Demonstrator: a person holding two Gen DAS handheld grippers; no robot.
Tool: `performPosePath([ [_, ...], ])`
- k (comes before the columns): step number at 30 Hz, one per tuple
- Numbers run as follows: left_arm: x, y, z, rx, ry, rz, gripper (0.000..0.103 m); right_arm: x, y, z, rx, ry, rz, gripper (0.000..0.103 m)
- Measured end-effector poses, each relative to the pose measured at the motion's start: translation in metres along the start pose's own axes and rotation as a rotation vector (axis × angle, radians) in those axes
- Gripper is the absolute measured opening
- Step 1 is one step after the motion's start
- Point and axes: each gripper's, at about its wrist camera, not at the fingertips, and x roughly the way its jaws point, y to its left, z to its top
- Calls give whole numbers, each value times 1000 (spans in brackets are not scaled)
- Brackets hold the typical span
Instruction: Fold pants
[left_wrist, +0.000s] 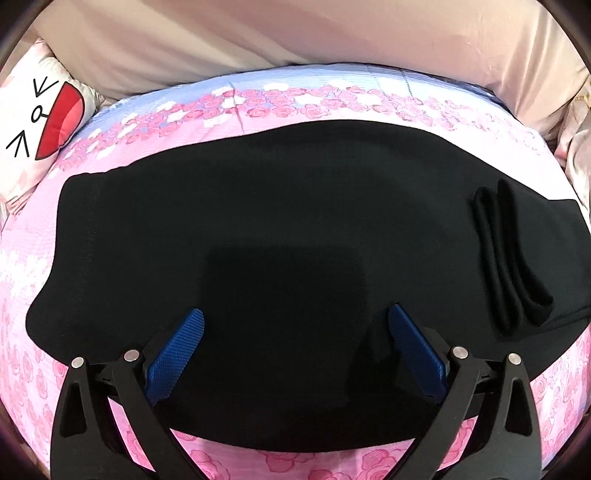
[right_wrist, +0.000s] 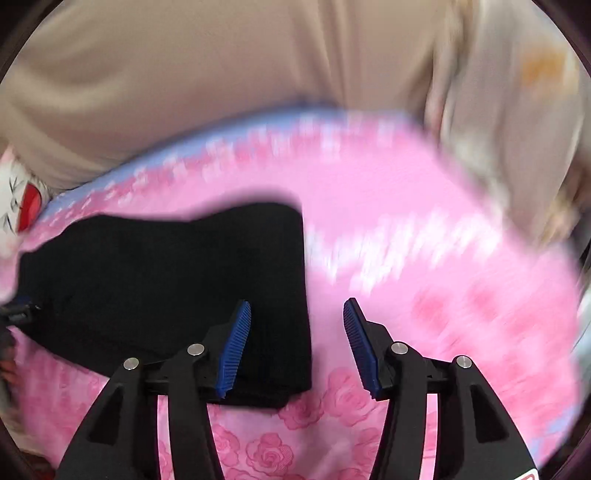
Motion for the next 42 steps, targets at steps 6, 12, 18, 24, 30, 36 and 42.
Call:
performPosePath([
  [6, -4, 22, 1, -65, -12, -12, 98, -12, 112, 7, -189, 7, 500, 63],
  [12, -26, 67, -10, -143, -50, 8, 98, 40, 210, -10, -417, 116, 509, 41],
  [18, -34, 125, -25, -270, -44, -104, 98, 54, 225, 8, -371, 125, 524, 8],
  [24, -46, 140, -25, -327, -87, -191, 98, 76, 243, -4, -332, 205, 566, 15],
  [30, -66, 211, -49, -606, -134, -115, 98, 23, 222, 17, -306, -4, 515, 72],
  [36, -41, 229, -64, -730, -85, -105, 98, 25, 206, 16, -252, 29, 483, 72],
  [42, -24, 221, -35, -654, -76, -95, 66, 32, 201, 7, -193, 82, 479, 72],
])
